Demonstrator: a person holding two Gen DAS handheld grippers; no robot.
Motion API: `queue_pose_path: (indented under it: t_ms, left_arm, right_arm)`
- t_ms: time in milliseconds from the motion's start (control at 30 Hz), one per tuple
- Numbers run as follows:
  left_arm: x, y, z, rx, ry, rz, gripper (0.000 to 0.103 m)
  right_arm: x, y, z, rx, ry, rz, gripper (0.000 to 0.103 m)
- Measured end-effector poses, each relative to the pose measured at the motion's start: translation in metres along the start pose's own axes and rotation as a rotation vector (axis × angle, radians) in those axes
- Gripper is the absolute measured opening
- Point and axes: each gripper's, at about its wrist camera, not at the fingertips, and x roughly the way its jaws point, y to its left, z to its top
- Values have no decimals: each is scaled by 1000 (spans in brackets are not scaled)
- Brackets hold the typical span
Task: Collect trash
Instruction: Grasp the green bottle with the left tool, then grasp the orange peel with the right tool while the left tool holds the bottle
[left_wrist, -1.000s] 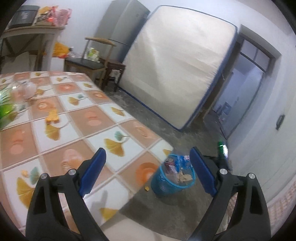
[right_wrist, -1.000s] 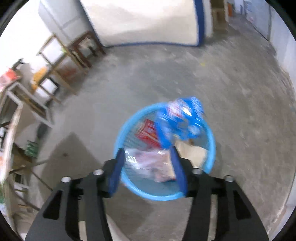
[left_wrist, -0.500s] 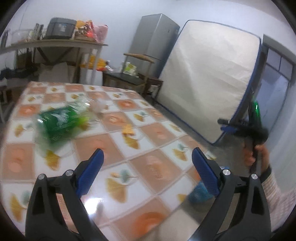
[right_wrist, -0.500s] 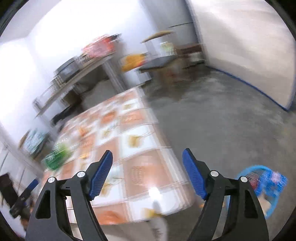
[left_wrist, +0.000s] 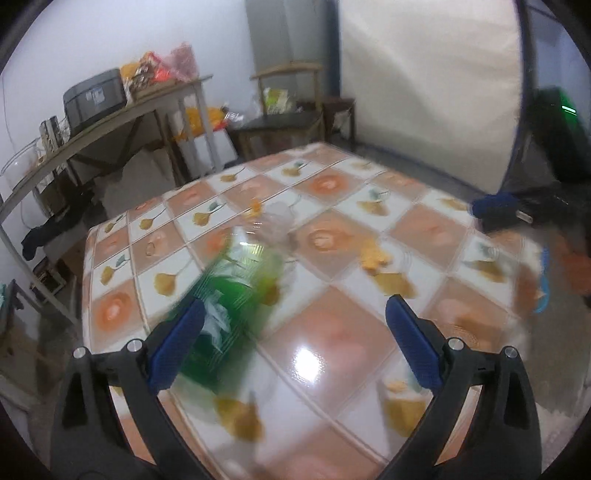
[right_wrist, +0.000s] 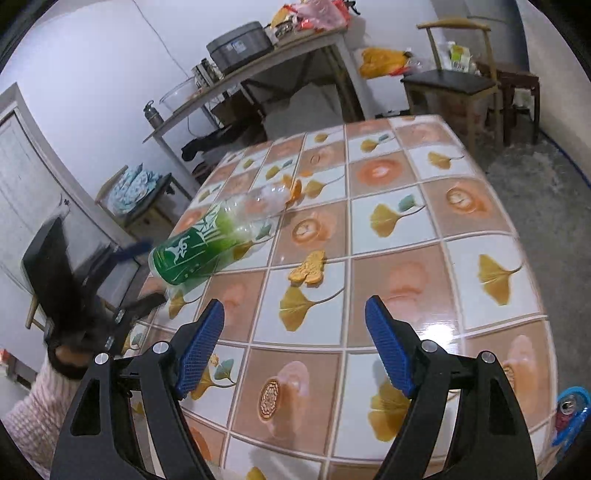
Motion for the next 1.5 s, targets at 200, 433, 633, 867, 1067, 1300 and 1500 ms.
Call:
queue_pose_path:
  t_ms: [200,433,633,867,1067,1300,1500]
  left_arm:
    - [59,30,24,-26,190,-12,95]
    - [97,41,30,-73,319,7,94]
    - [102,41,21,-97,356,40,70]
    - [71,46,-4,-198,312,60,67]
    - [31,67,-37,-416,258,-23,67]
    - [19,96,-63,-668,248,-188,67]
    - [20,106,-74,-758,236,-268,67]
  right_arm:
    - [9,-16,3,25,13,12,77]
    - [14,-37,5,64,16,17,77]
    - [11,-45,7,69,16,11,77]
    - [3,-40,21,48,32,22,77]
    - [27,-25,51,30,110,60,77]
    - [100,2,116,10,197,109,76]
    - [172,8,175,-21,201,-23,54]
